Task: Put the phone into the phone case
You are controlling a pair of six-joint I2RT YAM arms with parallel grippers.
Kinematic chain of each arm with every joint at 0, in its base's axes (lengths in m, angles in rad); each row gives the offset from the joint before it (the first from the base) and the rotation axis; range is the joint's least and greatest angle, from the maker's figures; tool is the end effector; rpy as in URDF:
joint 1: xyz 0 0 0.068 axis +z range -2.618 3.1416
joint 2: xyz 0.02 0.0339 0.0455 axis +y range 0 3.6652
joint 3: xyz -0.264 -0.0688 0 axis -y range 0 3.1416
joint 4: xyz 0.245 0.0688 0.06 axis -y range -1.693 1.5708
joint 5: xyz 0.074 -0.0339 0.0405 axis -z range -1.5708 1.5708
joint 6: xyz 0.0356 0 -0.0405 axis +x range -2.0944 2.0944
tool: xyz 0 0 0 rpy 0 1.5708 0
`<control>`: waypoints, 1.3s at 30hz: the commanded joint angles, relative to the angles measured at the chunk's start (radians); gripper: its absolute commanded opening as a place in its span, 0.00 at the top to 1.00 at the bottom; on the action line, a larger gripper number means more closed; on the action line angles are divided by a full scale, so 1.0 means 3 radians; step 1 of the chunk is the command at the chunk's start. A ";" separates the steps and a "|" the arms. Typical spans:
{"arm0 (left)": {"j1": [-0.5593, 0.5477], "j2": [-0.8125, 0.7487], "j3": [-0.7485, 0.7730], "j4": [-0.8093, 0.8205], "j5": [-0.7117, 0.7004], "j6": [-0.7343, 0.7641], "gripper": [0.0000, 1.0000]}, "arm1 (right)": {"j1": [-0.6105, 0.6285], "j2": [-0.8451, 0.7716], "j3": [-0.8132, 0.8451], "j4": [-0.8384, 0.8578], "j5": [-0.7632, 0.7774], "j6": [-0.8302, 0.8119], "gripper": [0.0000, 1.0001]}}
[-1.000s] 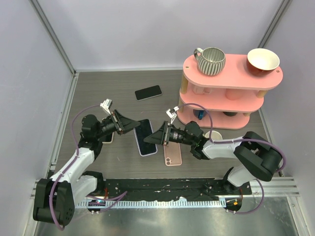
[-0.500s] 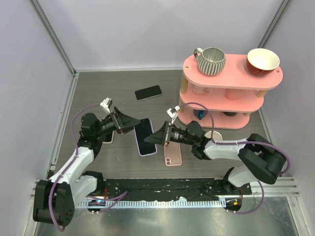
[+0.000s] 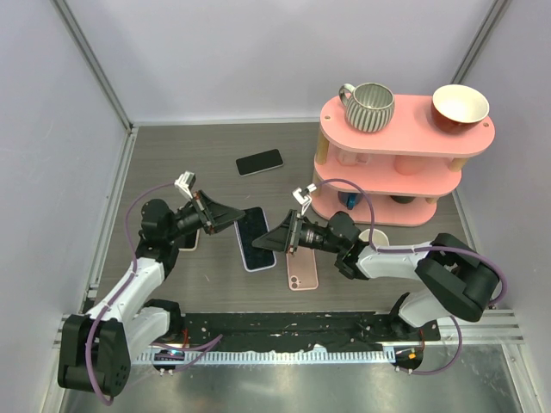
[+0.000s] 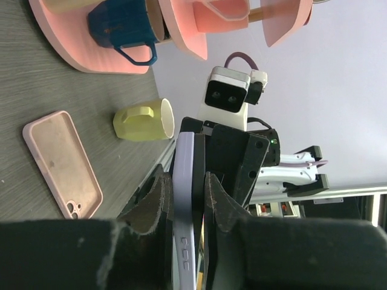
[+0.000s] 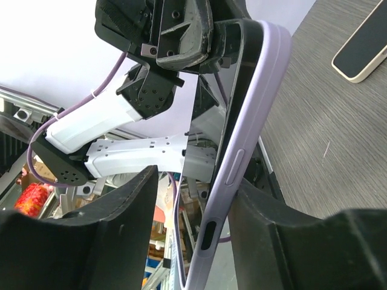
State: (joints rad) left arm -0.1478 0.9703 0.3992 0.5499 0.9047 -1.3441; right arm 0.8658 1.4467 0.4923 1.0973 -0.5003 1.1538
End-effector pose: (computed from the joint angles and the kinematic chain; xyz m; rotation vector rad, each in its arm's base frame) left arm 0.1990 -0.0579 0.2473 -0.2974 1.9147 -1.7871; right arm 0.1698 0.2259 0.2252 -0.2559 1.7805 1.9206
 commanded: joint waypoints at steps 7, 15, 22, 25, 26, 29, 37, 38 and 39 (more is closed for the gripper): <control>0.0007 -0.0176 0.0417 -0.1396 -0.0019 0.1161 0.99 | -0.0053 -0.0047 0.0164 0.0162 0.0062 -0.0047 0.51; 0.0012 -0.0177 0.0643 -0.1712 0.0001 0.1122 0.42 | -0.0063 -0.0093 0.0067 0.0427 0.0021 -0.0057 0.90; 0.0012 -0.0125 0.0347 -0.0791 0.0109 0.0288 0.41 | -0.0063 -0.0113 0.0097 0.0177 0.0006 -0.0272 0.90; 0.0012 -0.0115 0.0326 -0.0739 0.0088 0.0221 0.41 | -0.0068 -0.0103 0.0113 0.0131 -0.0004 -0.0323 0.89; 0.0012 -0.0115 0.0326 -0.0734 0.0083 0.0211 0.41 | -0.0063 -0.0113 0.0118 0.0106 0.0001 -0.0348 0.89; 0.0012 -0.0105 0.0331 -0.0693 0.0073 0.0185 0.43 | -0.0063 -0.0108 0.0128 0.0034 -0.0009 -0.0389 0.89; 0.0002 -0.0013 0.0362 -0.0606 0.0129 0.0170 0.94 | -0.0063 -0.0072 0.0174 -0.0150 -0.0045 -0.0497 0.84; 0.0007 -0.0008 0.0357 -0.0606 0.0144 0.0180 1.00 | -0.0063 -0.0067 0.0179 -0.0145 -0.0060 -0.0492 0.80; 0.0007 0.0002 0.0352 -0.0606 0.0144 0.0200 1.00 | -0.0063 -0.0062 0.0189 -0.0145 -0.0066 -0.0487 0.78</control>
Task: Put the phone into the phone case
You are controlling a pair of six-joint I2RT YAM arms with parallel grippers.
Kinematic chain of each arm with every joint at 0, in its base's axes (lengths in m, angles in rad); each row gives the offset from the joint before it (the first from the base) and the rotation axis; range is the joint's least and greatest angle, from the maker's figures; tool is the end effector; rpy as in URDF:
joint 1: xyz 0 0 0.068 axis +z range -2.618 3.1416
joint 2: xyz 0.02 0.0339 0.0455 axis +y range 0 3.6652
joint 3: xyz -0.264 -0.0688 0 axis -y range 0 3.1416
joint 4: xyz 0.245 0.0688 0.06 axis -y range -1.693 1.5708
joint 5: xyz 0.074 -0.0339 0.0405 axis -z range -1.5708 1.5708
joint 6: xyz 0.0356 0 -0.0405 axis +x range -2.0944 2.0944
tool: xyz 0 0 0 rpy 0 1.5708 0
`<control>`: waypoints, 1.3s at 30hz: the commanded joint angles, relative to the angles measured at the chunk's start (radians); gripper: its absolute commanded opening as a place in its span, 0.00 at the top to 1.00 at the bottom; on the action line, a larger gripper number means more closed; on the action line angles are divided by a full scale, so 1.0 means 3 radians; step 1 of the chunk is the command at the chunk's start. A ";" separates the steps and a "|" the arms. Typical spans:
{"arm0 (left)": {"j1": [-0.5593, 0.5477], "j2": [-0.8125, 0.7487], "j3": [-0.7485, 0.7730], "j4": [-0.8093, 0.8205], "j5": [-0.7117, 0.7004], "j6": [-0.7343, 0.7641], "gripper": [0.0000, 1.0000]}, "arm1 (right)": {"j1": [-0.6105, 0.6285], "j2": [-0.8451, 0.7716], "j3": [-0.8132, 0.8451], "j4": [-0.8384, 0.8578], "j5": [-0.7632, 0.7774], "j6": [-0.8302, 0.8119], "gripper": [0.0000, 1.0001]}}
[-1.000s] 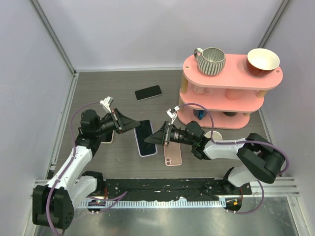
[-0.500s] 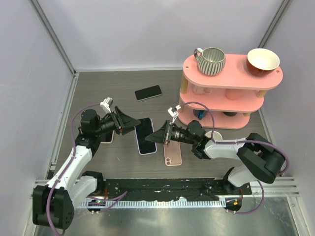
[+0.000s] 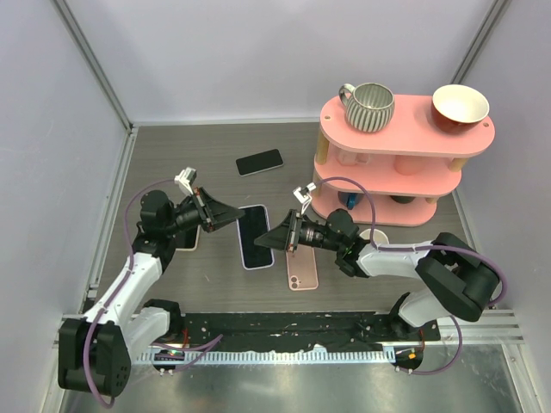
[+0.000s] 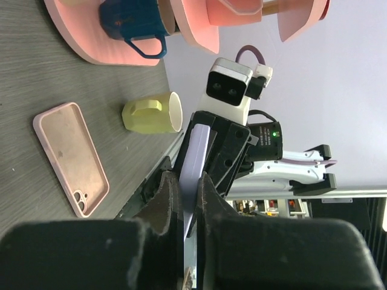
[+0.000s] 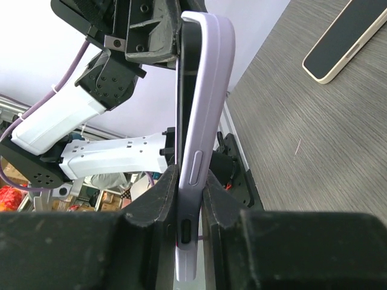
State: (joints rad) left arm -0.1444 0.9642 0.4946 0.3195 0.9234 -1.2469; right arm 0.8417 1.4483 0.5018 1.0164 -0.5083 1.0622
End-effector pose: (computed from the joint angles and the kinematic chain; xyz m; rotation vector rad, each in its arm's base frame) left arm 0.2033 -0.0583 0.2588 -0.2970 2.0075 -1.7411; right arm 0.1766 0.2237 0.2191 -0.2967 1.8216 1.8210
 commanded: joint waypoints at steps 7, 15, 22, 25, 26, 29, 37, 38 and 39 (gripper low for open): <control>-0.0005 0.0002 0.0090 -0.0185 0.0118 0.0321 1.00 | 0.0017 -0.0067 0.0214 0.0217 -0.0044 -0.0064 0.58; -0.0004 -0.0059 0.0146 -0.0364 0.0138 0.0464 0.55 | 0.0017 -0.0098 0.0194 0.0365 -0.0034 -0.0023 0.94; -0.0004 -0.0233 -0.0155 0.0161 0.0154 0.0108 0.44 | 0.0017 -0.0159 0.0250 0.0396 0.0022 0.0013 0.95; -0.0020 -0.0238 -0.0242 0.0325 0.0164 -0.0016 0.45 | 0.0017 -0.0154 0.0275 0.0396 0.0063 0.0028 0.95; -0.0035 -0.0248 -0.0293 0.0417 0.0144 -0.0047 0.47 | 0.0017 -0.0149 0.0280 0.0411 0.0073 0.0038 0.95; -0.0107 -0.0264 -0.0350 0.0520 0.0087 -0.0113 0.50 | 0.0017 -0.0118 0.0291 0.0467 0.0084 0.0084 0.94; -0.0188 -0.0233 -0.0329 0.0612 0.0097 -0.0164 0.78 | 0.0022 -0.0108 0.0286 0.0432 0.0140 0.0115 0.84; -0.0194 -0.0233 -0.0329 0.0617 0.0103 -0.0159 0.82 | 0.0017 -0.0113 0.0291 0.0416 0.0140 0.0110 0.82; -0.0189 -0.0228 -0.0329 0.0617 0.0113 -0.0159 0.87 | 0.0022 -0.0113 0.0291 0.0411 0.0135 0.0110 0.80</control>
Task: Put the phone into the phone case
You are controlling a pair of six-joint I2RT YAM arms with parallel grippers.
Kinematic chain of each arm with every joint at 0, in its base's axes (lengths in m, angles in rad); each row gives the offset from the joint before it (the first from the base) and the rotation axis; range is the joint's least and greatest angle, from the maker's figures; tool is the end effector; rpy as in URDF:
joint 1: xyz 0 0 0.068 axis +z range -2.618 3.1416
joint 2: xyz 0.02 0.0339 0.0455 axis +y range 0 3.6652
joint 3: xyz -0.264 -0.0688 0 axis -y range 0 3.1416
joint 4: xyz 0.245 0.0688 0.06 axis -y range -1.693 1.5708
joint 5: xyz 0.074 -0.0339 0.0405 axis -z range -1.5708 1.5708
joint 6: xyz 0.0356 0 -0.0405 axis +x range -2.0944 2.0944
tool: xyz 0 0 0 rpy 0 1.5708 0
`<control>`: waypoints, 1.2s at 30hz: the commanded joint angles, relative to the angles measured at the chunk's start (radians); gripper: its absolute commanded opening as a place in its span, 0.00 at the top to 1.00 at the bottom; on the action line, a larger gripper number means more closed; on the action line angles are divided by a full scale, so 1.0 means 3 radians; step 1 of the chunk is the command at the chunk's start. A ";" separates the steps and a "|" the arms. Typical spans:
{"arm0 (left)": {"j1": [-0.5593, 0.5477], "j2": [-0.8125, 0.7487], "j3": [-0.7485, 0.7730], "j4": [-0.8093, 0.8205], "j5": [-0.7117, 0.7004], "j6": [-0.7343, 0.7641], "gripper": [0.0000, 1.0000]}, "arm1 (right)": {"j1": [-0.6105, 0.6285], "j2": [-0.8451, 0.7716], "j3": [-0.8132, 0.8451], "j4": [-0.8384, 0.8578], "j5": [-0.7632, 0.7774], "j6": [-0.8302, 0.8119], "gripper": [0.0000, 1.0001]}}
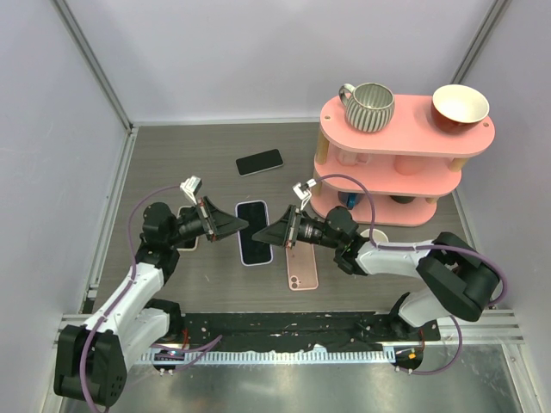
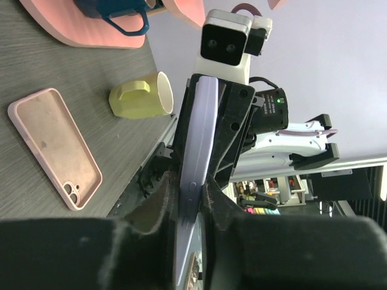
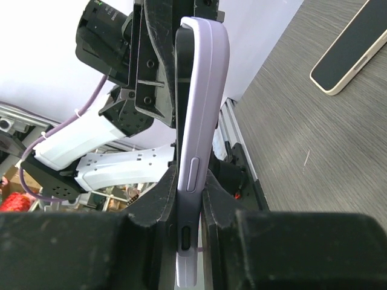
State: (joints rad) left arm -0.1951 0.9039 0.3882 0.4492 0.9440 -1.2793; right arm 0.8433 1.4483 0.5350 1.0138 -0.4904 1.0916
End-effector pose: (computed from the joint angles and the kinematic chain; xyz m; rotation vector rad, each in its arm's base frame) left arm 0.1848 -0.0659 0.2460 -0.1914 1.9765 -1.8042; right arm 0.1802 0.2276 0.2288 -0.2638 1.7961 1.8417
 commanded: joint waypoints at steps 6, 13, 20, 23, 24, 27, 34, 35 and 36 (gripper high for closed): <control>-0.0019 -0.0057 0.0036 0.0256 0.0146 -0.0046 1.00 | 0.0017 -0.0327 0.0236 0.0057 0.0167 -0.0008 0.51; -0.0025 -0.0058 0.0077 0.0328 0.0412 -0.0010 1.00 | -0.0014 -0.0762 0.0303 -0.0689 0.0545 -0.0279 0.36; -0.0025 -0.0042 0.0077 0.0333 0.0561 0.0010 1.00 | -0.0198 -0.0850 0.0395 -0.0925 0.0505 -0.0305 0.39; -0.0025 -0.0027 0.0066 0.0333 0.0566 0.0020 1.00 | -0.0213 -0.0819 0.0461 -0.0986 0.0428 -0.0361 0.46; -0.0025 -0.0017 0.0066 0.0328 0.0576 0.0020 1.00 | -0.0213 -0.0814 0.0466 -0.0986 0.0418 -0.0366 0.48; -0.0025 0.0014 0.0061 0.0328 0.0581 0.0020 1.00 | -0.0218 -0.0793 0.0472 -0.0986 0.0402 -0.0402 0.58; -0.0030 0.0142 0.0122 0.0115 0.0576 0.0112 1.00 | -0.0218 -0.0778 0.0584 -0.1302 0.0387 -0.0718 0.99; -0.0025 0.0162 0.0143 0.0027 0.0571 0.0163 1.00 | -0.0218 -0.0793 0.0599 -0.1374 0.0412 -0.0856 0.99; -0.0030 0.0178 0.0209 -0.0065 0.0561 0.0219 1.00 | -0.0218 -0.0803 0.0645 -0.1451 0.0438 -0.0913 0.99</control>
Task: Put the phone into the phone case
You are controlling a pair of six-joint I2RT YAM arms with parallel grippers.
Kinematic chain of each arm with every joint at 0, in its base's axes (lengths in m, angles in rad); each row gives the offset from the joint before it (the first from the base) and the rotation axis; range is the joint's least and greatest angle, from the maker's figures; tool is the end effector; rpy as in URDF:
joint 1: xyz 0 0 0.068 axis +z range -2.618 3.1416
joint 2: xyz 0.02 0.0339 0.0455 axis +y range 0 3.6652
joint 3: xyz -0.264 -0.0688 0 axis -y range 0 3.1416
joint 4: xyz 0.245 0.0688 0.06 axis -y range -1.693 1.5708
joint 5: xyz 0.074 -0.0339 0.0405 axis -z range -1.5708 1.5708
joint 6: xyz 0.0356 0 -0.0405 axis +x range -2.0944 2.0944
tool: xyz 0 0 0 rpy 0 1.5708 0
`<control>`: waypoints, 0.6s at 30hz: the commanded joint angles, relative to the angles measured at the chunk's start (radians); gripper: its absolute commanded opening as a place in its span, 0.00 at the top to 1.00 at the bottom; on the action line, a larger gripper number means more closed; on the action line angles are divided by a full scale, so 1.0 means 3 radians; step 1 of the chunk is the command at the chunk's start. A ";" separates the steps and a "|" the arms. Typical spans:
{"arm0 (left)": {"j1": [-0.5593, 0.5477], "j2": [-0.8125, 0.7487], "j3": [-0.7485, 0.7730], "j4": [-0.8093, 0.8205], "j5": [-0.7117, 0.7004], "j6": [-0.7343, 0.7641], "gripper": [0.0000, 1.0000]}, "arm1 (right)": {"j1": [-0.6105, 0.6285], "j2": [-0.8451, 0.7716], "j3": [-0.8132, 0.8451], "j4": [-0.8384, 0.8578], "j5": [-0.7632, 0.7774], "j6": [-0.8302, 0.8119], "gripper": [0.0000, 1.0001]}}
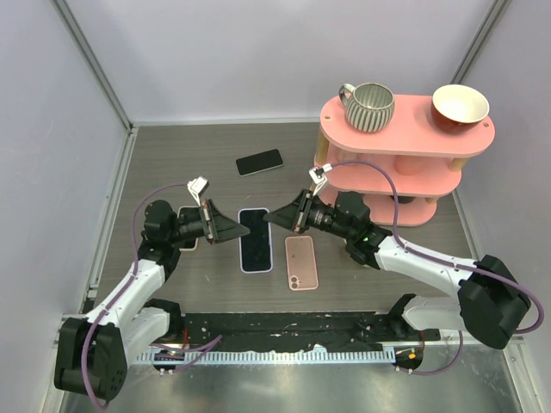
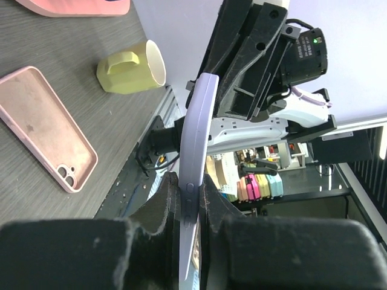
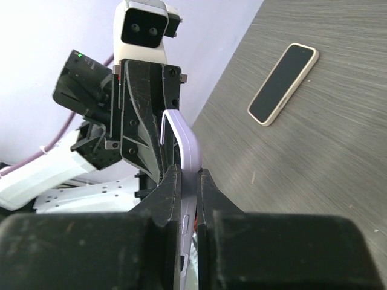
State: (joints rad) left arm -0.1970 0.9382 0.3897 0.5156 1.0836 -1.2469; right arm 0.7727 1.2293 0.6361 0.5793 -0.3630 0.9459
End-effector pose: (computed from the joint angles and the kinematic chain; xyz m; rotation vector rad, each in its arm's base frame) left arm 0.1849 -0.0690 0.2469 0.0048 1.9894 -1.8758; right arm 0.1885 0.2014 0.2736 -0.1699 1.8324 1.5696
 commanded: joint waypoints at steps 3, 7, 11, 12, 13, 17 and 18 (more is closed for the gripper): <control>-0.0018 0.0084 0.0316 -0.0751 0.0049 0.0387 1.00 | 0.0022 -0.0084 0.0420 -0.0274 0.0029 -0.0667 0.99; -0.0028 0.0063 0.0358 -0.0793 0.0059 0.0444 1.00 | 0.0017 -0.0089 0.0538 -0.0524 0.0034 -0.0750 0.80; -0.0049 0.0058 0.0337 -0.0768 0.0110 0.0444 1.00 | -0.0014 -0.0018 0.0503 -0.0117 -0.0190 -0.0423 0.61; -0.0059 0.0058 0.0332 -0.0757 0.0111 0.0439 1.00 | -0.0014 0.0003 0.0523 -0.0080 -0.0232 -0.0387 0.60; -0.0084 0.0058 0.0332 -0.0757 0.0111 0.0439 1.00 | -0.0014 0.0054 0.0543 -0.0070 -0.0273 -0.0366 0.60; -0.0120 0.0053 0.0337 -0.0767 0.0100 0.0439 1.00 | -0.0014 0.0070 0.0554 -0.0059 -0.0227 -0.0386 0.80; -0.0120 0.0043 0.0353 -0.0833 0.0065 0.0464 1.00 | -0.0014 0.0065 0.0554 -0.0075 -0.0217 -0.0417 0.89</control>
State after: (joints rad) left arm -0.2100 0.9585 0.4679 0.3092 1.0813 -1.1126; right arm 0.7605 1.2613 0.7353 0.4129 -0.3988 0.8227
